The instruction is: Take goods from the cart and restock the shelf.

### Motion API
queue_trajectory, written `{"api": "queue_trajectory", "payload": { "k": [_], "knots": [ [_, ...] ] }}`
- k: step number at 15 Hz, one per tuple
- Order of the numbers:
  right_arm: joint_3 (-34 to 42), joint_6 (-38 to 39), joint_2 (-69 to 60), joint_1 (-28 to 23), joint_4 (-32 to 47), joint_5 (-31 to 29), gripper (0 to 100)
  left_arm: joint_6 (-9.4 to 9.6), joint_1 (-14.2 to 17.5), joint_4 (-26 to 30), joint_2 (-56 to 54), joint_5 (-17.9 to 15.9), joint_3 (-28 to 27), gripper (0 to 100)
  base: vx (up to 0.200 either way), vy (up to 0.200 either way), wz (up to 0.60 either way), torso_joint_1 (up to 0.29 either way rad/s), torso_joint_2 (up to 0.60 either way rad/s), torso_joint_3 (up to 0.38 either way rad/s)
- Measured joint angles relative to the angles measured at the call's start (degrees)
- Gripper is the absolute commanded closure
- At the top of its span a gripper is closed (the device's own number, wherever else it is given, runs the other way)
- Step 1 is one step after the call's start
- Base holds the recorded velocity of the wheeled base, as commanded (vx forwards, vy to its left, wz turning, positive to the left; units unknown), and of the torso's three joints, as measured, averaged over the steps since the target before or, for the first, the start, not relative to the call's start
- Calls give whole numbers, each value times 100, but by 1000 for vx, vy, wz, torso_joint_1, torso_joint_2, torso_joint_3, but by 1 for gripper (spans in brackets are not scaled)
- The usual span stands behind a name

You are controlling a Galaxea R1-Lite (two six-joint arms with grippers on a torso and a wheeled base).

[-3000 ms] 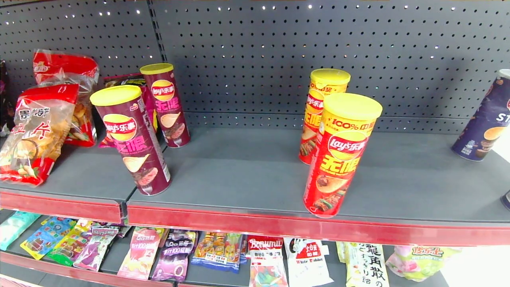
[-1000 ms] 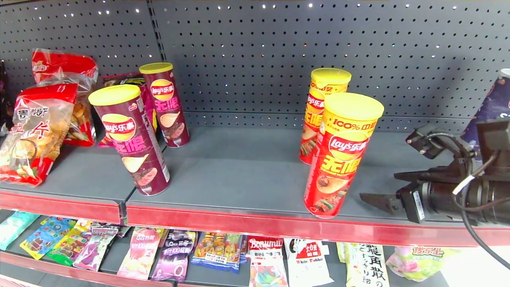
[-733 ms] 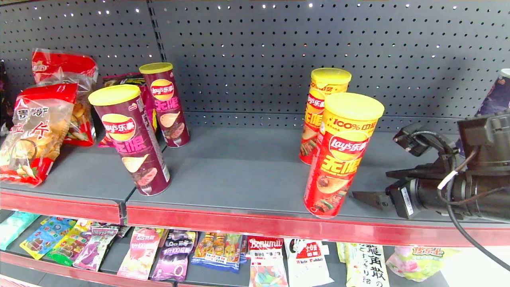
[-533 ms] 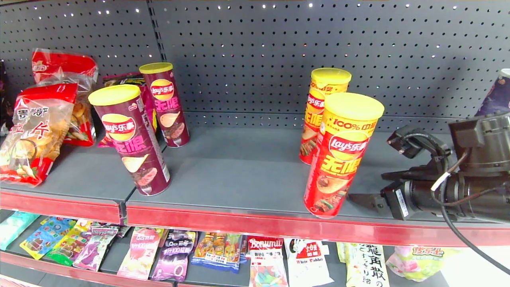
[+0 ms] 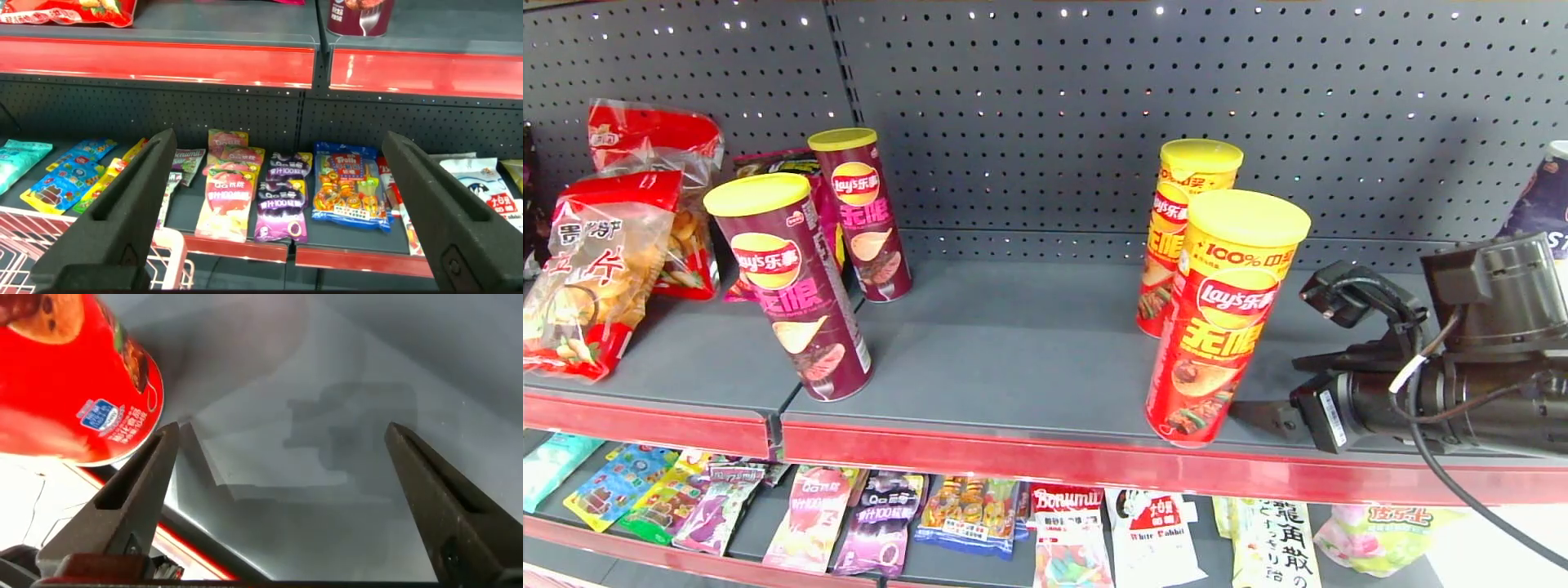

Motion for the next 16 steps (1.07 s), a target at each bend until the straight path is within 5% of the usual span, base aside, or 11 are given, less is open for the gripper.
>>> {"api": "queue_trajectory", "payload": {
  "k": [16],
  "knots": [
    [-238, 13, 232, 424, -4, -51, 0, 0, 0, 0, 0, -2, 0, 0, 0, 0, 0, 0, 0, 0]
  ]
}}
